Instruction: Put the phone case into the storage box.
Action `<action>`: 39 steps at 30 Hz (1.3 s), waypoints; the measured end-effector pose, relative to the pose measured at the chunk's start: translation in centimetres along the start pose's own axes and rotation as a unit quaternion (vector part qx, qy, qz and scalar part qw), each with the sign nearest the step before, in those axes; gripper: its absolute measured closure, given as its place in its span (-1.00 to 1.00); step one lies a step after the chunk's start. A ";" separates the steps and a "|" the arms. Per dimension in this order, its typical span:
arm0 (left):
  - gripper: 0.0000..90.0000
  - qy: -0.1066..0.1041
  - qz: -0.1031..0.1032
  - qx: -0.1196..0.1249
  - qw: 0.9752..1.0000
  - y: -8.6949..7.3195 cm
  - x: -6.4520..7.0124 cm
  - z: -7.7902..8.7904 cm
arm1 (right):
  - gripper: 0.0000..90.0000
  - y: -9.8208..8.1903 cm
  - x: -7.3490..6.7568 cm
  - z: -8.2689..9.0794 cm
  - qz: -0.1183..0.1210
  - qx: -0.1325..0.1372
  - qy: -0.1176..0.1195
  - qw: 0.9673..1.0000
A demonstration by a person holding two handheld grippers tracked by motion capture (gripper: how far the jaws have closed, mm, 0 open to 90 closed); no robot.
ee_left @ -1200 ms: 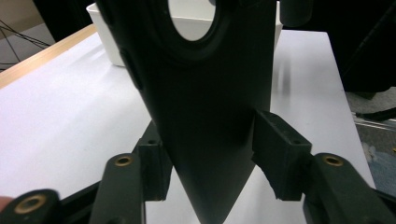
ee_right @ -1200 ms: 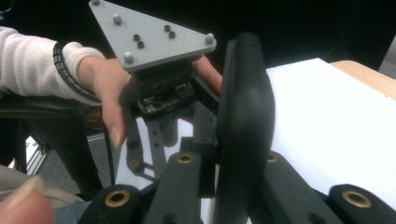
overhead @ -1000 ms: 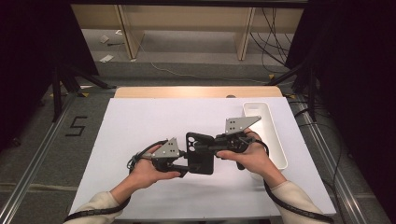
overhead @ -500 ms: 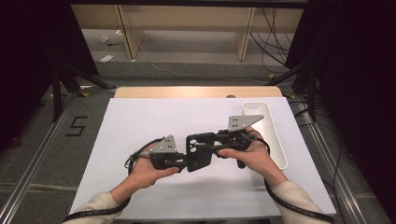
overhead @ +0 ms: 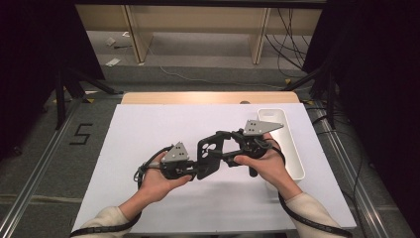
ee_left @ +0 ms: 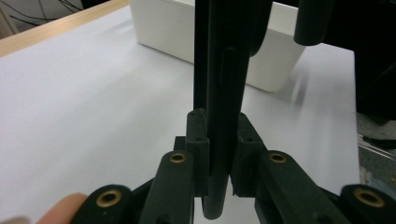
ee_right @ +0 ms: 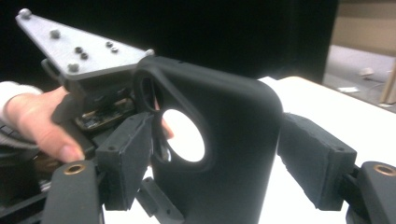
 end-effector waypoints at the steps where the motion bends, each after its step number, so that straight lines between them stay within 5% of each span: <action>1: 0.77 0.006 0.002 -0.001 1.000 0.0 -0.1 0.0 | -0.49 0.1 0.1 0.1 -0.001 0.005 -0.009 1.000; 20: 0.77 0.066 0.031 -0.011 0.997 0.3 -0.9 -0.8 | -0.97 0.2 -0.6 -0.7 0.017 0.036 -0.112 0.993; 39: 0.77 0.065 0.028 -0.020 0.997 0.5 -0.5 -1.8 | -0.99 0.0 -1.0 -2.3 0.016 0.054 -0.159 0.986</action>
Point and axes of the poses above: each handheld gripper's, and its own axes: z roughly backward along the jaws, y roughly out of its top, x roughly to its right, the point moved 4 cm from there along -z, roughly forward along the jaws, and after that the axes turned 8 degrees about -z, right-handed, at the moved point
